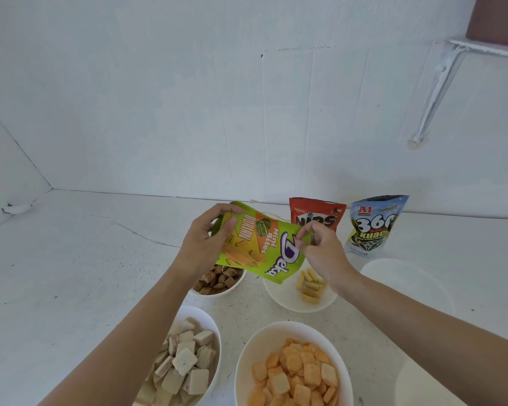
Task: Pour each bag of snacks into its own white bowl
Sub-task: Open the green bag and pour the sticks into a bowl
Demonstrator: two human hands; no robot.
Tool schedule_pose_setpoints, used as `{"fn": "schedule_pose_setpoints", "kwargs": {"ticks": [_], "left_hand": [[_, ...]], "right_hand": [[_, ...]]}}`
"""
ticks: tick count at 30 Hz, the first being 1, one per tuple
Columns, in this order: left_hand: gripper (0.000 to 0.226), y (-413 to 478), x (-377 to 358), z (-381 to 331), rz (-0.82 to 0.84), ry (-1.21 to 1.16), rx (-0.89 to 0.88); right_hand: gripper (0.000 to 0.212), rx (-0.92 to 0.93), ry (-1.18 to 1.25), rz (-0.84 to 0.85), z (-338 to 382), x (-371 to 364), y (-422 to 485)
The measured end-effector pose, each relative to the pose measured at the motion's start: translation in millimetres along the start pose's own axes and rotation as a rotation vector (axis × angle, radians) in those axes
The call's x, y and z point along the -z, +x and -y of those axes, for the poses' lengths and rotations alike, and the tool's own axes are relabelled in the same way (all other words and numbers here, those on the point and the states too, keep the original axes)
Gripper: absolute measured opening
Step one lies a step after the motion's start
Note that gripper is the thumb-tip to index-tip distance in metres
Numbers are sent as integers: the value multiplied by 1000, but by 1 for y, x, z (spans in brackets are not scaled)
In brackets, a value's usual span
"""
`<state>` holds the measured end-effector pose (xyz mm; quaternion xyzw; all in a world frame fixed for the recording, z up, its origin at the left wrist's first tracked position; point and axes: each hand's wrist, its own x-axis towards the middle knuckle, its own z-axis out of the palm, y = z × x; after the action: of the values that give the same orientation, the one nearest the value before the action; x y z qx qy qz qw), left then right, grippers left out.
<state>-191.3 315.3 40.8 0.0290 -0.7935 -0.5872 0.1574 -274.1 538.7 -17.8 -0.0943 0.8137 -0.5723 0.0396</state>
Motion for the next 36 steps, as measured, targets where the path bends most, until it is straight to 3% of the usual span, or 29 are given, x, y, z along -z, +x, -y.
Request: {"fn": "schedule_pose_setpoints", "kwargs": {"ticks": [5, 12, 16, 21, 27, 30, 36], "left_hand": [[17, 1, -5, 0, 33, 42, 16], [16, 1, 1, -6, -73, -142, 80], [18, 3, 5, -19, -59, -182, 34], [21, 4, 1, -25, 18, -87, -8], [21, 2, -9, -15, 66, -12, 24], [21, 2, -10, -12, 74, 11, 29], [21, 6, -3, -15, -9, -54, 27]], "right_hand": [[14, -106, 54, 53, -7, 1, -4], [20, 139, 122, -31, 23, 8, -4], [19, 171, 180, -104, 39, 7, -5], [21, 47, 307, -172, 28, -2, -11], [15, -171, 306, -90, 8, -8, -23], [13, -194, 318, -76, 8, -6, -23], [19, 52, 216, -135, 19, -1, -13]]}}
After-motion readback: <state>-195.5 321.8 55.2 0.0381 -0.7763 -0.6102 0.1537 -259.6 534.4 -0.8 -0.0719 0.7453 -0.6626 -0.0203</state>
